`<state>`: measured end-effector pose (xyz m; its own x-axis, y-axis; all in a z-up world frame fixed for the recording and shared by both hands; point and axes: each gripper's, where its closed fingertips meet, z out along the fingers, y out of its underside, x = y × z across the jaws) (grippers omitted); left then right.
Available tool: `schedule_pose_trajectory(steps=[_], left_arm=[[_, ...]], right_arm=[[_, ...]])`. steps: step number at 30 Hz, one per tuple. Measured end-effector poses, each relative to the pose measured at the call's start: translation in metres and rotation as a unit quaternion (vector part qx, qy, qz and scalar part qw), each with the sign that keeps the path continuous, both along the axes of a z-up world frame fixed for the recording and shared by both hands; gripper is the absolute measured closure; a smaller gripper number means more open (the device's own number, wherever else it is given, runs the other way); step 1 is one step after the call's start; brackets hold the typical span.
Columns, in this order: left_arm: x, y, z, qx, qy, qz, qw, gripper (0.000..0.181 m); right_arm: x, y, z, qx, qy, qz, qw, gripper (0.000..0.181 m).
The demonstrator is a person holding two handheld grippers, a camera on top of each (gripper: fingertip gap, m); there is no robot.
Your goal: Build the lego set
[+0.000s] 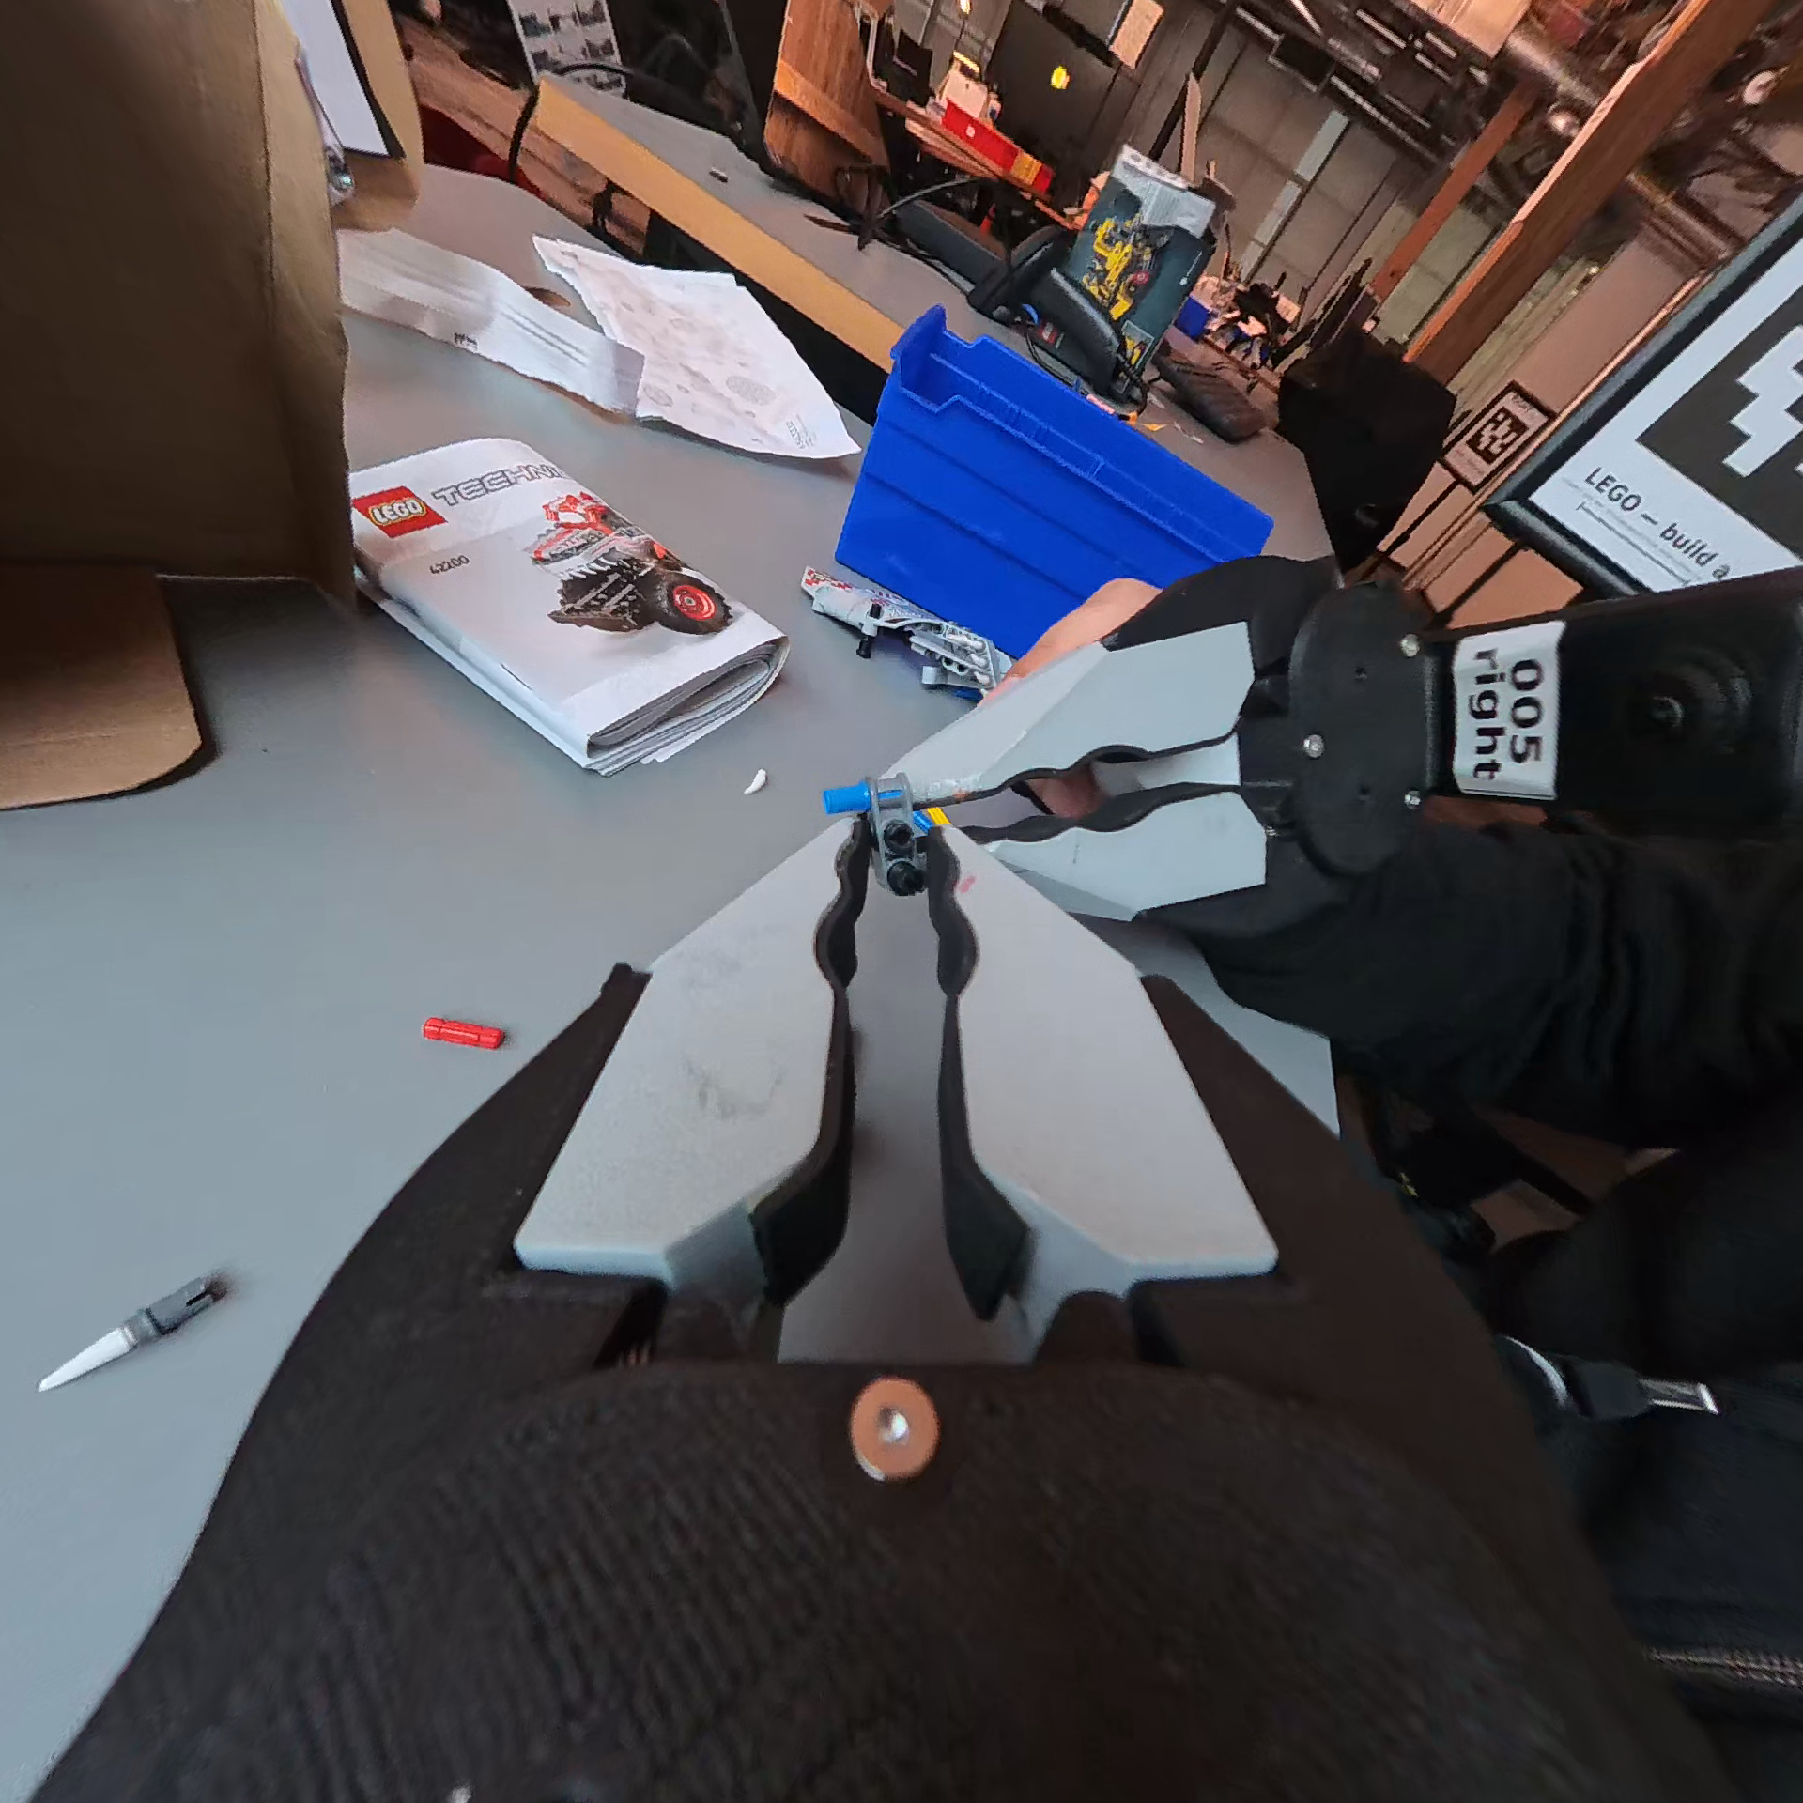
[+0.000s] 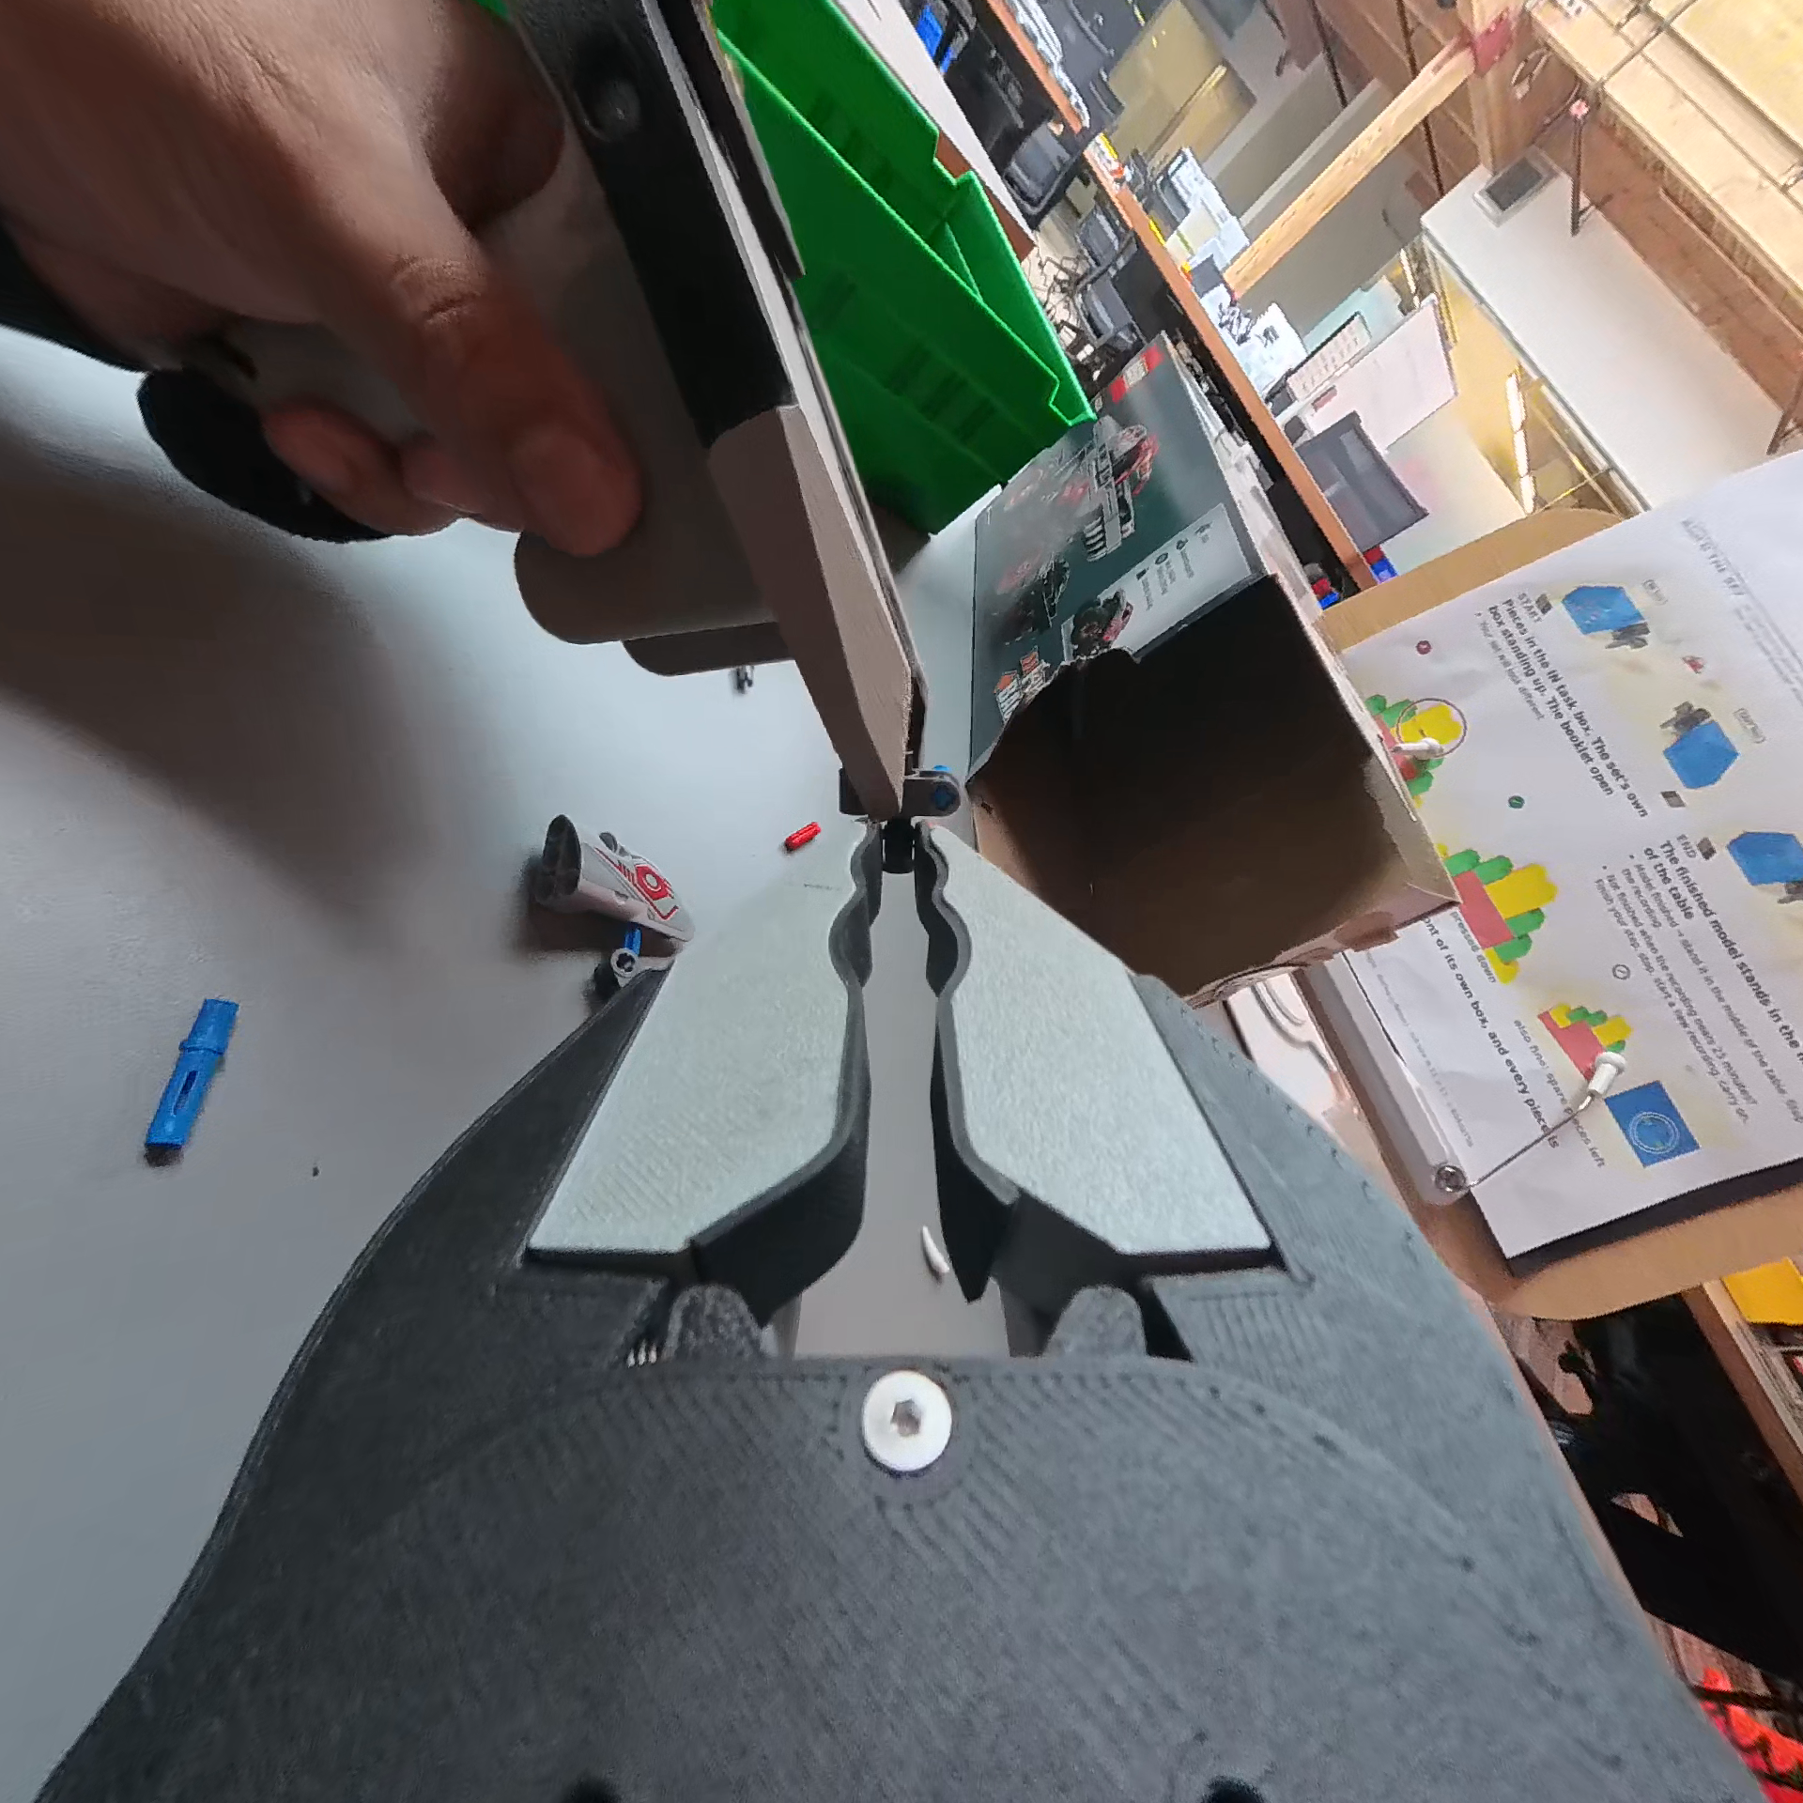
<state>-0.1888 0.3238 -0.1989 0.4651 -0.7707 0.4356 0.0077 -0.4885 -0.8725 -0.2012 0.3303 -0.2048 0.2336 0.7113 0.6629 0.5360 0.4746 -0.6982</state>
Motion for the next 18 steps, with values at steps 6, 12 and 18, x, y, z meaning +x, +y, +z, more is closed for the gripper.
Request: schedule_pose_trajectory(steps=[6,12,18], left_arm=[[0.001,-0.002,0.001,-0.002,-0.007,-0.006,1.000,0.170],[-0.003,-0.004,0.006,0.009,-0.004,-0.005,1.000,0.175],[-0.007,-0.001,0.000,0.072,0.096,0.047,0.992,0.176]], right_arm=[[0.002,0.002,0.004,0.020,0.000,-0.014,1.000,0.178],[-0.003,-0.007,0.009,0.048,0.000,-0.002,0.999,0.178],[-0.004,-0.002,0.000,0.086,-0.074,-0.038,0.993,0.179]])
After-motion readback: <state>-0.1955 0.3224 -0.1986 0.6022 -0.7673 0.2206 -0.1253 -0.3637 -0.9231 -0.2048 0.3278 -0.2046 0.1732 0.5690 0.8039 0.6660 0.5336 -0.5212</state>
